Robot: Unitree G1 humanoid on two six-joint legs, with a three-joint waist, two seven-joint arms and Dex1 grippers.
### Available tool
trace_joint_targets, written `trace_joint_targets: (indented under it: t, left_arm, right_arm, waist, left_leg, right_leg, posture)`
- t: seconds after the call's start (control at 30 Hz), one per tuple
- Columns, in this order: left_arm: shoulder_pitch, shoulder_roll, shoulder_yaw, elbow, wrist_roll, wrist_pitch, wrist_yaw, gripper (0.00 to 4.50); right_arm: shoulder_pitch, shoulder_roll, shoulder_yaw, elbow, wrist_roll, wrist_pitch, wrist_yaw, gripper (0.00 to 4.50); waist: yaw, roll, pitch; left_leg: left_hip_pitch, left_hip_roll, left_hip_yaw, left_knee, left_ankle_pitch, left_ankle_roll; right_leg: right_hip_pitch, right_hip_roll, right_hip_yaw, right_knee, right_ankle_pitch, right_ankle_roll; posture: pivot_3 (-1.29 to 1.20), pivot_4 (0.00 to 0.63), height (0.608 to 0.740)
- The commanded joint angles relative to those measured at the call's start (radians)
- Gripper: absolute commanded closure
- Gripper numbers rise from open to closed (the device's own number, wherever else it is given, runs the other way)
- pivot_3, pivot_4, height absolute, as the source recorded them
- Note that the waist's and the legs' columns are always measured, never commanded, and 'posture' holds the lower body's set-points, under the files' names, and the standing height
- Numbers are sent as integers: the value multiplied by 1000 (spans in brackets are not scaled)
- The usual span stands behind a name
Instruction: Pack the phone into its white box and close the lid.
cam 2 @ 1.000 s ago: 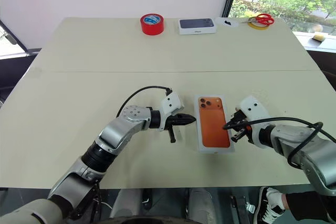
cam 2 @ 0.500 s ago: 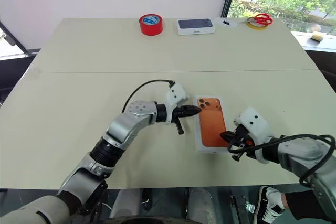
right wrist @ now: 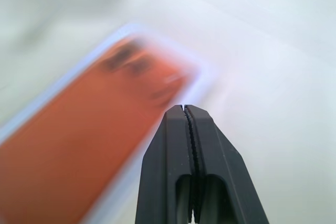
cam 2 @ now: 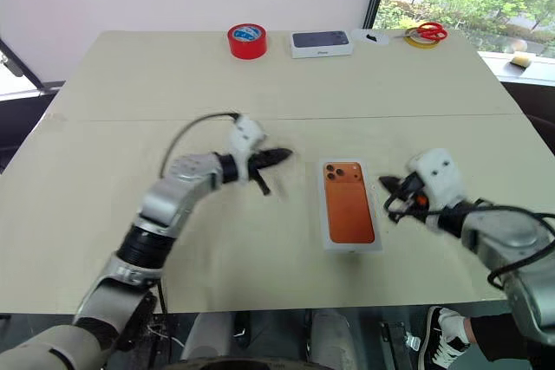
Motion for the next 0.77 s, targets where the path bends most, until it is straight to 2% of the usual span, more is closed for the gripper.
trace_joint_targets:
  t: [0.03,0.1,0.3,0.77]
  left_arm:
    - [53,72,172,-39,-80,-4,8,4500]
    - [99,118,249,-45,-105,-2,18,4500]
    - [233,214,339,-77,-119,-7,22,4500]
    - [314,244,377,-119,-151,18,73,4500]
  right_arm:
    - [-76,27,-57,91,9,-50,3,4458]
    - [-103,31,-55,135,5,-60,16,4458]
    - [-145,37,10,162,-5,-73,51,4458]
    - [-168,71,73,136,-8,-65,56,4458]
  waist:
    - [0,0,0]
    - [1,0,0]
    - [0,0,0]
    - [-1,0,0]
  left_leg:
    - [0,0,0,0,0,0]
    - [0,0,0,0,0,0]
    - [0,0,1,0,0,0]
    - [0,0,1,-1,0,0]
  right_leg:
    - [0,0,0,0,0,0]
    - [0,0,0,0,0,0]
    - [0,-1,0,0,0,0]
    - [0,-1,0,0,0,0]
  posture:
    - [0,150,730]
    - [0,150,730]
    - [0,150,730]
    - [0,150,730]
